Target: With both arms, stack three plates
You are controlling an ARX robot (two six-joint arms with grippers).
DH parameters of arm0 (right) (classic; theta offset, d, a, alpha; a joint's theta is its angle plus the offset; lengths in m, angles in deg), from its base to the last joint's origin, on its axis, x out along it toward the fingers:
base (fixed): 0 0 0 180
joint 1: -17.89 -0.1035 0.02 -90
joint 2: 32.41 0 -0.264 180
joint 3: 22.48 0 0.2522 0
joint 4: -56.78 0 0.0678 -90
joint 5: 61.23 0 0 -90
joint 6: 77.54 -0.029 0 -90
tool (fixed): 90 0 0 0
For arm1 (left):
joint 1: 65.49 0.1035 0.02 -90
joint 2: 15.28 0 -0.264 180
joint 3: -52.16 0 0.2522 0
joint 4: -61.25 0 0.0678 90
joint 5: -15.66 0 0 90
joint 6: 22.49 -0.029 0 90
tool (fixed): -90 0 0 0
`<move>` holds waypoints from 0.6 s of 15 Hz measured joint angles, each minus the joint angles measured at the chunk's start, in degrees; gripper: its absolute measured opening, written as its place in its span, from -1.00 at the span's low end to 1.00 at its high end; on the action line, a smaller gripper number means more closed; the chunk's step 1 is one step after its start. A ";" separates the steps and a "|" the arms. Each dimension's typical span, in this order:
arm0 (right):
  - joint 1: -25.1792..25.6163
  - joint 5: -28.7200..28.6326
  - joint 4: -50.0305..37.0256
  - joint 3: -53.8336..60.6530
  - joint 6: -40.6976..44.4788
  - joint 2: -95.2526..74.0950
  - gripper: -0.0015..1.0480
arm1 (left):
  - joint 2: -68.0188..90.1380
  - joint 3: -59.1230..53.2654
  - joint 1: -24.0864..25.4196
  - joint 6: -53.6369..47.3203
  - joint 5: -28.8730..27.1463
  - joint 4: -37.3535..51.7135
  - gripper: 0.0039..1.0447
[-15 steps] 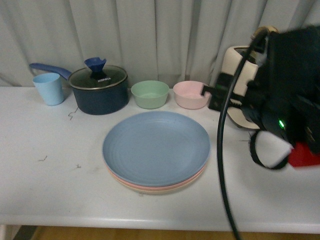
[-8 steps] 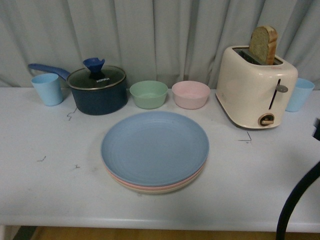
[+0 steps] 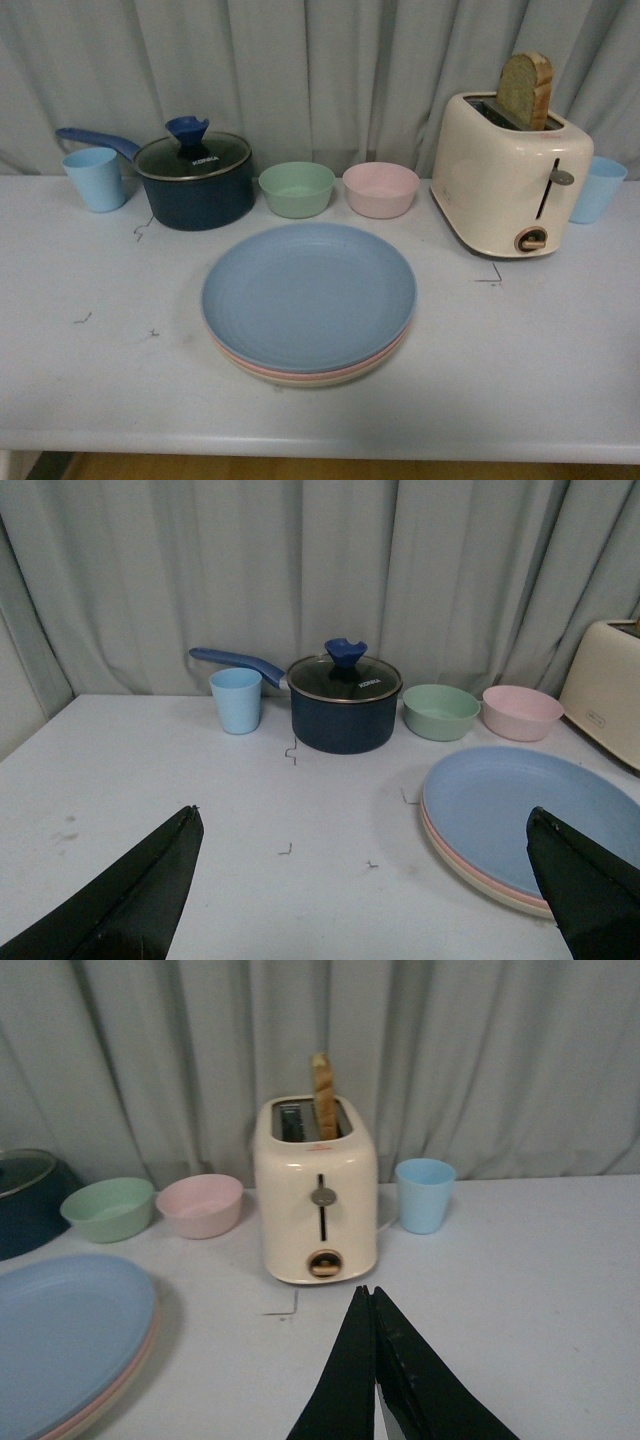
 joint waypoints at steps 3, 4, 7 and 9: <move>1.60 -0.68 7.74 2.82 -0.02 10.25 -0.96 | 0.00 0.00 0.00 0.00 0.00 0.02 0.88; 1.60 -0.68 10.29 3.34 -0.04 13.57 -0.96 | 0.00 0.00 0.00 0.00 -0.02 0.02 0.88; 1.60 -0.72 18.25 4.66 -0.04 22.91 -0.96 | 0.00 0.00 0.00 0.00 -0.02 0.02 0.88; 1.60 -0.76 22.95 4.70 -0.04 28.17 -0.96 | 0.00 0.00 0.00 0.00 -0.02 0.02 0.88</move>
